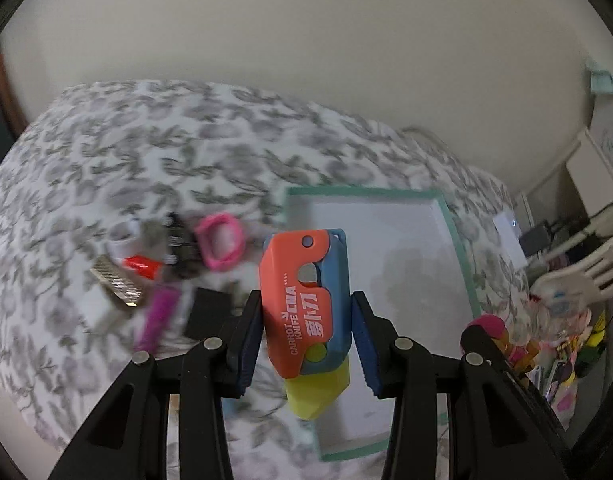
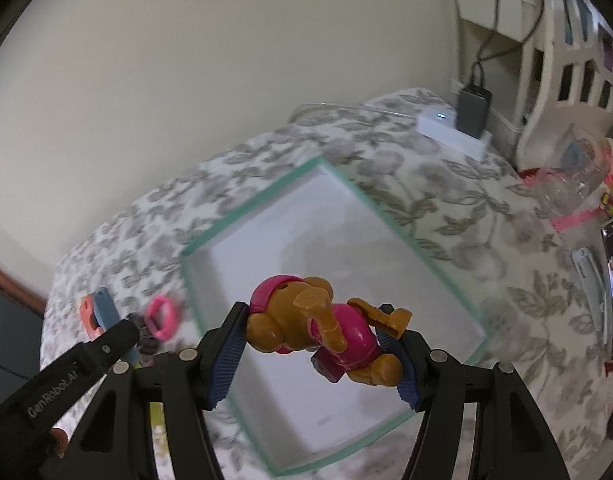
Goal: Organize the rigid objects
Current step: 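Carry the box cutter with the left tool while the right tool carries the toy dog over the tray, then open the left tool to drop the cutter while the right tool drops the dog into the tray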
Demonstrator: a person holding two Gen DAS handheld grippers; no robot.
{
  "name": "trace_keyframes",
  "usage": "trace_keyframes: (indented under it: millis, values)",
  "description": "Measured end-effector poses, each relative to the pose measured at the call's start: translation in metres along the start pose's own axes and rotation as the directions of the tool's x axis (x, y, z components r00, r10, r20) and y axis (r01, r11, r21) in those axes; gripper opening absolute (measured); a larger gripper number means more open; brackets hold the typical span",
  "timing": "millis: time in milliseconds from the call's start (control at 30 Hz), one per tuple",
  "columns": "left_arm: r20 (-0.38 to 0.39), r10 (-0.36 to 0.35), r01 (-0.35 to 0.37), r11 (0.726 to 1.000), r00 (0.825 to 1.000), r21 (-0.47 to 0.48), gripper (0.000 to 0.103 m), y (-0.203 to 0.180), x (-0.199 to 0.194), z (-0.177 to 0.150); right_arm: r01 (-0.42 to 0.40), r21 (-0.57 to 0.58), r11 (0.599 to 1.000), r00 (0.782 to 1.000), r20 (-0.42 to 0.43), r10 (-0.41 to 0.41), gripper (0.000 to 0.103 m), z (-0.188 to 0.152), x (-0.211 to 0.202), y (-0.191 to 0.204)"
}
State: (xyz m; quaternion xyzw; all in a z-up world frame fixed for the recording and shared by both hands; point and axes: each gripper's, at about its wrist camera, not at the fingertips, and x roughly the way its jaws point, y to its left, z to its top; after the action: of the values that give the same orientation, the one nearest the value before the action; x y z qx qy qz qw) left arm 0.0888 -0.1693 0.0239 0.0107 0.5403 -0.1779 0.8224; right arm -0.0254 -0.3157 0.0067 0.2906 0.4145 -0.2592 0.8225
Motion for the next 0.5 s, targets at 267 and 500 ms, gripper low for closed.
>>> trace_keyframes:
  millis: [267,500]
  values:
    - [-0.035,0.026,-0.025,0.999,0.999,0.046,0.045,-0.039,0.045,0.003,0.060,0.040,0.997,0.998,-0.031,-0.059,0.067,0.014,0.026,-0.034]
    - [-0.066,0.067,-0.063,0.996,0.996,0.060,0.045,-0.051,0.075,0.002,0.100,-0.029,0.995,0.993,-0.052,-0.102,0.068,0.012,0.049,-0.029]
